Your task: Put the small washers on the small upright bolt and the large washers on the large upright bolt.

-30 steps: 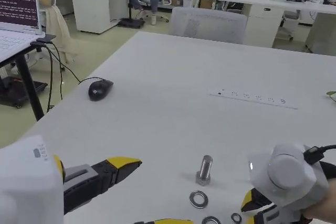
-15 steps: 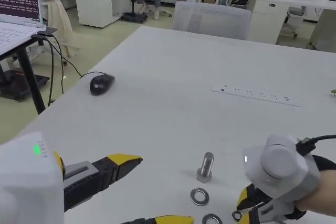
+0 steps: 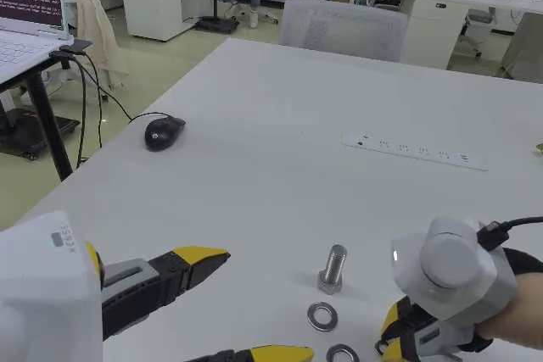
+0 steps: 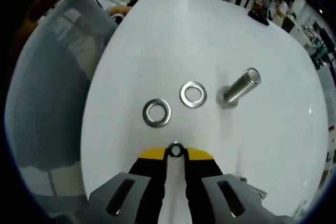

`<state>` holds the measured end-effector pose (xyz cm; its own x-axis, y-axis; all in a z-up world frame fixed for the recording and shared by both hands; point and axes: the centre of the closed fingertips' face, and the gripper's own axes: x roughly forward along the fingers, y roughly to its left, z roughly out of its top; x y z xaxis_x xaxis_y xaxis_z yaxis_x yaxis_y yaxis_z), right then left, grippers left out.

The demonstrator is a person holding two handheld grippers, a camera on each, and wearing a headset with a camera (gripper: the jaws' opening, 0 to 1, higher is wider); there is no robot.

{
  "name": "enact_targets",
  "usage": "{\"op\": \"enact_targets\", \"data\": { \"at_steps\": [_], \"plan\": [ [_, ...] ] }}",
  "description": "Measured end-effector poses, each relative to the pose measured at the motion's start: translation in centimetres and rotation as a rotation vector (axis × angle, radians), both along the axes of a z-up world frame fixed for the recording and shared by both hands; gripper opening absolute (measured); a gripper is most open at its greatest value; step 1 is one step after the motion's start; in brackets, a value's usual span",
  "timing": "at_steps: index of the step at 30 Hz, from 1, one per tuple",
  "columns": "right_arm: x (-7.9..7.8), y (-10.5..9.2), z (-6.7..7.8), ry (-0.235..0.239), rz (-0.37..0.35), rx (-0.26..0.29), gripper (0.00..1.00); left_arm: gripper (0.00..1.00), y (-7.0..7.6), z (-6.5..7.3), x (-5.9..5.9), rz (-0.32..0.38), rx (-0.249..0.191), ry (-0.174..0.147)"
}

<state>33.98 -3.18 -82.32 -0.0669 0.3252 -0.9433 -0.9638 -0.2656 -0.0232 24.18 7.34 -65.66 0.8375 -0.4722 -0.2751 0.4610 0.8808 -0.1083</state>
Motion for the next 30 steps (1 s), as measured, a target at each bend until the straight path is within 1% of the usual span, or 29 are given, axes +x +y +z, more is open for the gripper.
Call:
{"op": "enact_targets", "data": {
  "at_steps": [3,7,11,16,20,23,30],
  "plan": [
    [-0.1,0.0,0.1,-0.007,0.009,-0.001,0.13,0.61,-0.1,-0.1,0.0,-0.003,0.002,0.004],
    [-0.2,0.0,0.1,0.002,-0.007,0.011,0.13,0.61,-0.3,-0.2,0.0,-0.007,0.0,0.006],
    [-0.2,0.0,0.2,-0.007,-0.01,0.02,0.12,0.61,-0.4,-0.2,0.1,-0.011,0.002,0.005],
    [-0.2,-1.1,0.5,0.002,-0.029,0.018,0.12,0.61,-0.3,-0.3,0.3,-0.015,0.007,0.01],
    [0.5,-2.0,1.5,-0.008,-0.062,0.038,0.12,0.61,-0.5,-0.3,0.5,-0.02,0.007,0.011],
    [1.4,-3.0,2.3,-0.031,-0.085,0.04,0.12,0.61,-0.7,-0.4,0.6,-0.028,0.006,0.013],
    [3.5,-4.6,4.1,-0.08,-0.131,0.053,0.12,0.61,-1.1,-0.5,0.9,-0.04,0.003,0.013]
  ]
}}
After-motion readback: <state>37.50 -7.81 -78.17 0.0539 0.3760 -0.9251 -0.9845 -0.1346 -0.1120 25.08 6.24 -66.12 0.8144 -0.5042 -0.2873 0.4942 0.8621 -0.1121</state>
